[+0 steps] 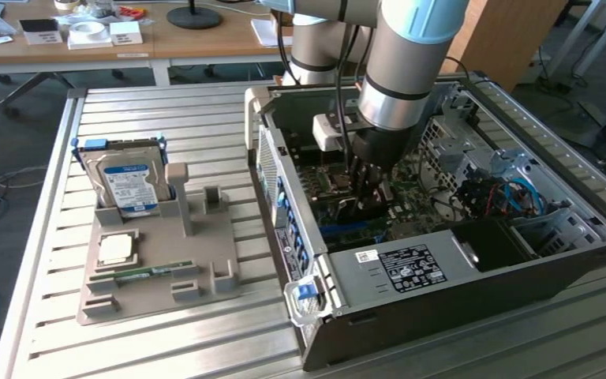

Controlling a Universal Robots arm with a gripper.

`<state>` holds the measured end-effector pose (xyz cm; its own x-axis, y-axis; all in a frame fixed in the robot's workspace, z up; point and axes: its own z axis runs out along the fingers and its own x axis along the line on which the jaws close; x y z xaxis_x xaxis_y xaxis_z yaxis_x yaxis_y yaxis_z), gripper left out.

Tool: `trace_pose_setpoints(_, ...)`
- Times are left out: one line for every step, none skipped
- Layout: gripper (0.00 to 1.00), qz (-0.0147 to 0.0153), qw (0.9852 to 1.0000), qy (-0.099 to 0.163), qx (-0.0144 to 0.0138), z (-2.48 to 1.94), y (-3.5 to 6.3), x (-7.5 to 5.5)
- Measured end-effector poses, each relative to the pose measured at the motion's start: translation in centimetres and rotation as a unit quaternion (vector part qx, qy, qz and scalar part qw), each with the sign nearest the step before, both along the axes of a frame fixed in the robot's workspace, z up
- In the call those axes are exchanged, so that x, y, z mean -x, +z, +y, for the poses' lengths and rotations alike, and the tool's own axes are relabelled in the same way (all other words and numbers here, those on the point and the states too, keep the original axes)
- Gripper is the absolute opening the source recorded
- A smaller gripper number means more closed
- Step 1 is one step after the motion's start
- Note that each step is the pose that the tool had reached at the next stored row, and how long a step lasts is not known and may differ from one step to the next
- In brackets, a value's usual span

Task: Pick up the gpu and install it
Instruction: 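Insert the gpu into the slot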

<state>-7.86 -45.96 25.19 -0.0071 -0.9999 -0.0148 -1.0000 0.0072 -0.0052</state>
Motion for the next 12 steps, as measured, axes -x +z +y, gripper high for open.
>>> trace_pose_setpoints(0.27, 0.0000, 1.0000, -0.001, 0.0001, 0.00, 0.00, 0.00)
trace_pose_setpoints(0.27, 0.0001, 1.0000, -0.003, 0.0001, -0.01, 0.00, -0.01)
trace_pose_setpoints(0.27, 0.0001, 1.0000, -0.004, 0.0002, -0.02, 0.00, -0.01)
trace_pose_setpoints(0.27, 0.0002, 1.0000, -0.005, 0.0004, -0.03, 0.00, -0.03)
trace_pose_setpoints(0.27, 0.0003, 1.0000, -0.007, 0.0005, -0.04, 0.00, -0.05)
trace_pose_setpoints(0.27, 0.0004, 1.0000, -0.008, 0.0007, -0.05, 0.00, -0.07)
trace_pose_setpoints(0.27, 0.0006, 1.0000, -0.010, 0.0007, -0.05, -0.01, -0.08)
trace_pose_setpoints(0.27, 0.0008, 0.9999, -0.011, 0.0008, -0.06, -0.01, -0.09)
trace_pose_setpoints(0.27, 0.0009, 0.9999, -0.011, 0.0008, -0.07, -0.02, -0.09)
trace_pose_setpoints(0.27, 0.0011, 0.9999, -0.012, 0.0007, -0.09, -0.02, -0.10)
trace_pose_setpoints(0.27, 0.0011, 0.9999, -0.012, 0.0008, -0.10, -0.02, -0.10)
trace_pose_setpoints(0.27, 0.0013, 0.9999, -0.012, 0.0009, -0.12, -0.02, -0.11)
